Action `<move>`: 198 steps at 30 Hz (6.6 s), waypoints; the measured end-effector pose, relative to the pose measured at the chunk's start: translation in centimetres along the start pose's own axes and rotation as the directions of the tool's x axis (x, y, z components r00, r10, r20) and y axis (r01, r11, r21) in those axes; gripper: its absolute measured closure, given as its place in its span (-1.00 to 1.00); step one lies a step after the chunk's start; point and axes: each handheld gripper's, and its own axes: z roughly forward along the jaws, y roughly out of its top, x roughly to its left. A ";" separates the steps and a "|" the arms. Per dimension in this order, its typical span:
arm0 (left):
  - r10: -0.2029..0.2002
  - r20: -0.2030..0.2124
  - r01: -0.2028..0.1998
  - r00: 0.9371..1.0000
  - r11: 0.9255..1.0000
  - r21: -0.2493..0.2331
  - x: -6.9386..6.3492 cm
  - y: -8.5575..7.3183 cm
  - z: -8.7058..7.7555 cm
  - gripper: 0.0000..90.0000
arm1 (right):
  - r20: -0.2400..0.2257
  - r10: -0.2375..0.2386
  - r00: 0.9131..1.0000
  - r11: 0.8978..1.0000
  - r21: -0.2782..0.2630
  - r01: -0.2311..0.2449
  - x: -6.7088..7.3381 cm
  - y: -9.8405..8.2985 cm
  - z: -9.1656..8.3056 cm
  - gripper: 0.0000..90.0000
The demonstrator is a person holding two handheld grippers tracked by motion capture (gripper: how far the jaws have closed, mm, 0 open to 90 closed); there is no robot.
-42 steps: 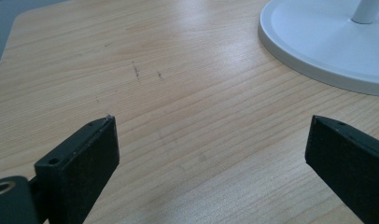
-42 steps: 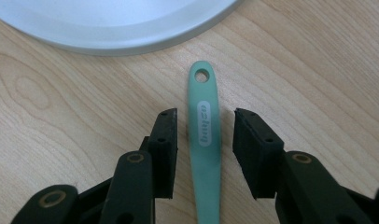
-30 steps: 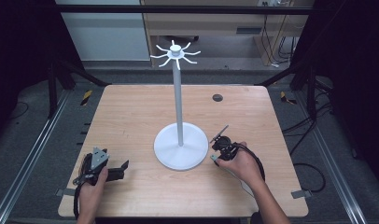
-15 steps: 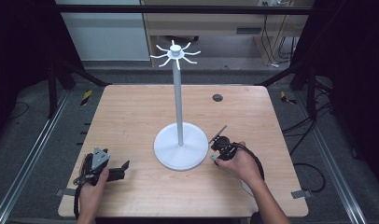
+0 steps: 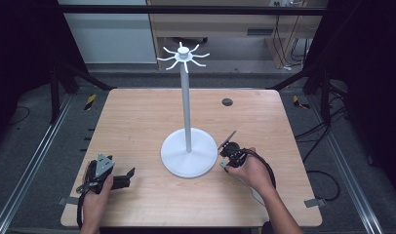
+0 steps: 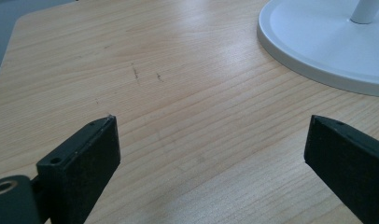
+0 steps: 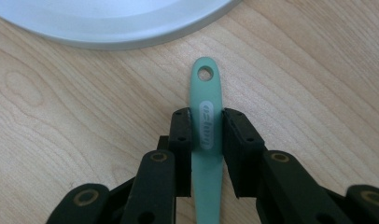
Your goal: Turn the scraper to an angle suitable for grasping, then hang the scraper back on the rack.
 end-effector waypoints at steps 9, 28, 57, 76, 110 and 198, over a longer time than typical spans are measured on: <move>0.000 0.004 0.000 1.000 1.000 0.002 -0.1 0.0 0.0 -0.93 | -0.007 0.030 1.000 0.995 -0.093 -0.031 -1.0 -0.8 -2.3 0.65; -0.001 0.005 0.001 1.000 1.000 0.002 -0.2 -0.1 -0.1 -0.93 | 0.016 0.119 0.993 0.935 -0.337 -0.107 -3.2 -1.8 -8.9 0.65; -0.003 -0.001 0.003 1.000 1.000 -0.002 0.0 -0.1 -0.2 -0.94 | 0.005 0.145 0.989 0.773 -0.625 -0.110 -3.8 -2.0 -13.8 0.65; -0.007 -0.005 0.007 1.000 1.000 -0.003 0.0 -0.1 -0.3 -0.94 | 0.003 0.146 0.989 0.637 -0.765 -0.091 -3.2 -1.9 -17.3 0.65; -0.042 -0.014 0.042 0.999 0.999 -0.026 0.7 -0.3 -0.8 -0.94 | -0.021 0.094 0.995 0.542 -0.837 -0.069 -1.6 1.2 -20.8 0.65; -0.039 -0.029 0.038 0.999 0.999 -0.031 0.8 -0.4 -1.0 -0.94 | 0.020 -0.024 0.999 0.401 -0.916 0.028 3.6 4.2 -26.6 0.65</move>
